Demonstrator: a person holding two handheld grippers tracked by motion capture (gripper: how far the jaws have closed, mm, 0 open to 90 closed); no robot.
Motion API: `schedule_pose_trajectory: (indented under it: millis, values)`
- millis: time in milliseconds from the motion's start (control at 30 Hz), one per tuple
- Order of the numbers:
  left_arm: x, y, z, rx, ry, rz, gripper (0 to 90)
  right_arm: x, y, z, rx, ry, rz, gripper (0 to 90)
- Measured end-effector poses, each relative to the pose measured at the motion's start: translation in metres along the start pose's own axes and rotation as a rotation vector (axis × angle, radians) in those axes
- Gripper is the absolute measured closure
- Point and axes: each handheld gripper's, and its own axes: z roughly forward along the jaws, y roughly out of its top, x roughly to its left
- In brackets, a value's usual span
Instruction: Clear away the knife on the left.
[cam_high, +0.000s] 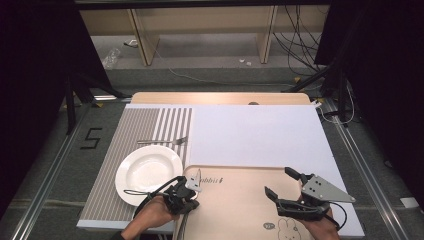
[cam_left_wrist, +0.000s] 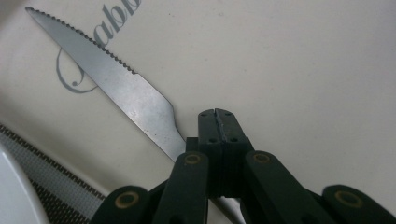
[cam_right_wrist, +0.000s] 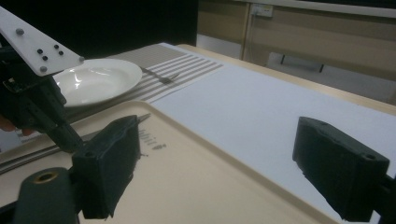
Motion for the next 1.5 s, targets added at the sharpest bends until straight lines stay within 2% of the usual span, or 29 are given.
schedule_pose_trajectory:
  millis: [367,967,1033,1067,1100,1133,1167,1233,1333,1500]
  values:
    - [0.005,-0.006,-0.004,0.004,0.022,-0.019,89.3,0.0,0.0,0.0,-0.001,0.001,0.001,15.8]
    - [0.007,-0.009,-0.006,0.003,0.01,-0.035,87.4,0.001,0.0,0.0,0.0,0.0,-0.002,15.8]
    - [0.007,-0.009,-0.006,-0.001,-0.002,-0.034,82.9,0.001,0.0,0.0,0.002,0.0,-0.002,15.8]
    - [0.007,-0.009,-0.006,-0.002,-0.006,-0.035,77.9,0.001,0.0,0.0,0.001,0.0,-0.004,15.8]
    - [0.007,-0.008,-0.007,-0.005,-0.011,-0.043,77.9,0.001,0.0,0.0,0.001,0.0,-0.004,15.8]
    - [0.008,-0.007,-0.008,-0.012,-0.021,-0.053,73.3,0.0,0.0,0.0,-0.001,0.0,-0.003,15.8]
    - [0.01,-0.006,-0.01,-0.037,-0.05,-0.058,62.2,0.0,0.0,0.0,-0.005,-0.001,0.0,15.8]
    - [0.011,-0.006,-0.012,-0.05,-0.053,-0.066,59.7,0.0,0.0,0.0,-0.005,-0.002,0.001,15.8]
    - [0.012,-0.004,-0.015,-0.079,-0.051,-0.088,44.7,0.0,0.0,0.0,-0.004,-0.001,0.0,15.8]
    - [0.012,0.0,-0.023,-0.137,-0.047,-0.112,25.3,0.0,0.0,-0.001,0.001,-0.003,0.0,15.8]
